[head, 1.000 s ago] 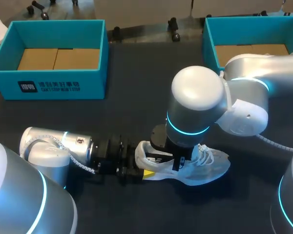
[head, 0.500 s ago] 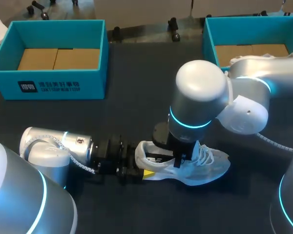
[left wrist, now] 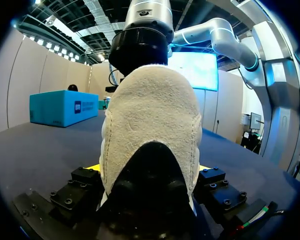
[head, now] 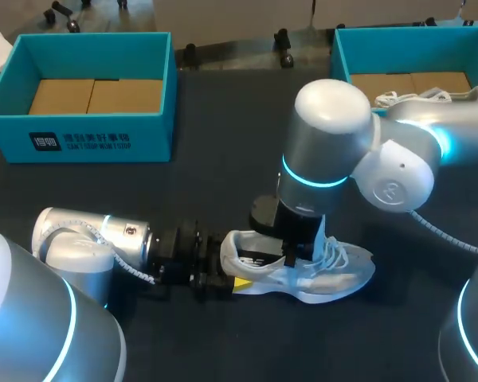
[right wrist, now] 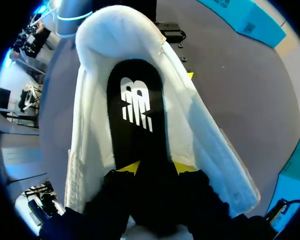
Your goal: Take the shoe out of the shoebox, open the shoe tongue, remove and reinsert the insole, then place the shoe into the shoebox
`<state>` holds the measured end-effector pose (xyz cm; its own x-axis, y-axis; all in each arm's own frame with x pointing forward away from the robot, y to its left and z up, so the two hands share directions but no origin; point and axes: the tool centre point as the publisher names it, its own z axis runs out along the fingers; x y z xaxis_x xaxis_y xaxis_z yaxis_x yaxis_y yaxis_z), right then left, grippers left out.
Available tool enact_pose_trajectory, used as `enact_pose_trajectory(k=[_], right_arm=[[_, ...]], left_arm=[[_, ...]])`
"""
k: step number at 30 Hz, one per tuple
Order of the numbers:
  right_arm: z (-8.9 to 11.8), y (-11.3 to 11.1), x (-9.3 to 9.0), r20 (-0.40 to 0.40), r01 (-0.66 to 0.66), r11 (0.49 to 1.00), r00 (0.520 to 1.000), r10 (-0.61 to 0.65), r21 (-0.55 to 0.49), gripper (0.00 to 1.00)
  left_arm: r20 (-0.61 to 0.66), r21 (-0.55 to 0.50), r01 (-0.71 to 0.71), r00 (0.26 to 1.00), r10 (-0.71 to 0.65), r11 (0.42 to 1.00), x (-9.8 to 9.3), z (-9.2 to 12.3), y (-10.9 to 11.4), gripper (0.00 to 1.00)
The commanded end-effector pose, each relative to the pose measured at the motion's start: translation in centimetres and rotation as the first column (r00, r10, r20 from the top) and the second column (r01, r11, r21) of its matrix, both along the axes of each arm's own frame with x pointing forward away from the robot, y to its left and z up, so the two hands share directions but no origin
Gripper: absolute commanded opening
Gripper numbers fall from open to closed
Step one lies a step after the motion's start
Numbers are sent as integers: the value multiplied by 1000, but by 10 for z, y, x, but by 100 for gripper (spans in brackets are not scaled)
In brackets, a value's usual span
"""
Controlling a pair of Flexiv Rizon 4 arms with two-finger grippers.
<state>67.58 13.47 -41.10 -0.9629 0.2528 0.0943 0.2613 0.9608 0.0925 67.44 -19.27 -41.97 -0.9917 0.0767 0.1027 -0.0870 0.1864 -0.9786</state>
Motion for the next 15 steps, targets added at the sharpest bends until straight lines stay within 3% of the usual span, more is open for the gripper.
enact_pose_trajectory(k=[1, 8, 13, 15], right_arm=[[-39, 18, -13, -77, -7, 1000, 997, 7, 9, 38], [-48, 31, -39, -164, 13, 1000, 986, -11, 13, 34], [-50, 34, -51, -173, 38, 999, 984, -34, 20, 29], [-50, 33, -53, -173, 51, 998, 984, -46, 24, 20]], left_arm=[[-1, 2, 1, 1000, -1, 1000, 1, -1, 0, 0], [-1, 2, 1, 1000, -1, 1000, 1, -1, 0, 0], [-1, 2, 1, 1000, -1, 1000, 1, -1, 0, 0], [-1, 2, 1, 1000, -1, 1000, 1, -1, 0, 0]])
